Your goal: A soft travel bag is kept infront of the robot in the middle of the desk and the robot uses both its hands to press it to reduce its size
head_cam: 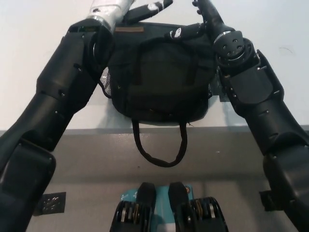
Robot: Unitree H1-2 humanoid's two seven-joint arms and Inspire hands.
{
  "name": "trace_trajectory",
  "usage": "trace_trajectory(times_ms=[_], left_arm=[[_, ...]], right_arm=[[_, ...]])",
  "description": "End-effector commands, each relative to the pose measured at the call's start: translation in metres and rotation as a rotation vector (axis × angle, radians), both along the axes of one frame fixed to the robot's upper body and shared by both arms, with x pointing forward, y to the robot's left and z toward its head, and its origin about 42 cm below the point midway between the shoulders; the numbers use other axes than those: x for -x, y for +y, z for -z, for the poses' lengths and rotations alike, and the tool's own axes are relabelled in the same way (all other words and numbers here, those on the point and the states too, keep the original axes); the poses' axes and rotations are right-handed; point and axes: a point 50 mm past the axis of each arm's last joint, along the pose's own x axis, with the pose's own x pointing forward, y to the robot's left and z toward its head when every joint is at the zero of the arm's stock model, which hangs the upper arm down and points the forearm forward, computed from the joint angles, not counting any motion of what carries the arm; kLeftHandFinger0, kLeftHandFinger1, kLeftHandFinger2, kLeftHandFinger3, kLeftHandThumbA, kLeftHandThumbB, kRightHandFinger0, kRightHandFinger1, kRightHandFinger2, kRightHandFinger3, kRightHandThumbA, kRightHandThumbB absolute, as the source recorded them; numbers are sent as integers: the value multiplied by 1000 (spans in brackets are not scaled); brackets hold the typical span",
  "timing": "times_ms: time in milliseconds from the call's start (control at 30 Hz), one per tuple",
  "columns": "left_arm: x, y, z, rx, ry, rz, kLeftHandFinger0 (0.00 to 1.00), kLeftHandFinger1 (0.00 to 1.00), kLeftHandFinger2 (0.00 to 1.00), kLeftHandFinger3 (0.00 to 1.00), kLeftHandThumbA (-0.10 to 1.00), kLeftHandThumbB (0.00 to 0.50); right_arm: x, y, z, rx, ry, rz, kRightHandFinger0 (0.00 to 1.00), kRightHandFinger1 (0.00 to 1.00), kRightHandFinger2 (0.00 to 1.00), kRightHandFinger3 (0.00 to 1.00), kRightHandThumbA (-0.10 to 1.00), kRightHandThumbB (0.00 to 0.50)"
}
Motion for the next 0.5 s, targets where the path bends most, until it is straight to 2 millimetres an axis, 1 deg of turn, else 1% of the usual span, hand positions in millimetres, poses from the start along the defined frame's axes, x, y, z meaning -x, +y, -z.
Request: trace_trajectory(times_ms=[0, 100, 133, 167, 300, 333, 433, 467], left_arm=[[-3, 1, -30, -24, -100, -4, 1000, 1000, 1000, 1000, 1000, 207], [-3, 3, -22, -8, -84, 0, 1000, 1000, 1000, 1000, 1000, 193], [-3, 3, -22, -8, -84, 1, 1000, 1000, 1000, 1000, 1000, 192], [-3, 4, -16, 0, -78, -1, 1000, 1000, 1000, 1000, 1000, 197], [-2, 2, -7, -20, -59, -11, 1000, 1000, 1000, 1000, 1000, 189], [-3, 0, -1, -21, -44, -10, 1000, 1000, 1000, 1000, 1000, 189], [-3, -4, 14, -58, -9, -15, 1000, 1000, 1000, 1000, 1000, 192], [-3, -5, 15, -70, -4, -16, 1000, 1000, 1000, 1000, 1000, 207]], right_arm=[[-3, 5, -27, -107, -90, -12, 1000, 1000, 1000, 1000, 1000, 180], [-6, -2, -17, -130, -59, 4, 1000, 1000, 1000, 1000, 1000, 193], [-6, -2, -17, -132, -57, 5, 1000, 1000, 1000, 1000, 1000, 194], [-7, -6, -13, -141, -38, 9, 1000, 1000, 1000, 1000, 1000, 192], [-8, -11, -8, -153, -29, 20, 1000, 1000, 1000, 1000, 1000, 175], [-8, -12, -6, -149, -39, 16, 1000, 1000, 1000, 1000, 1000, 149], [-8, -14, 3, -158, -38, 18, 1000, 1000, 1000, 1000, 1000, 137], [-8, -14, 4, -155, -40, 18, 1000, 1000, 1000, 1000, 1000, 109]])
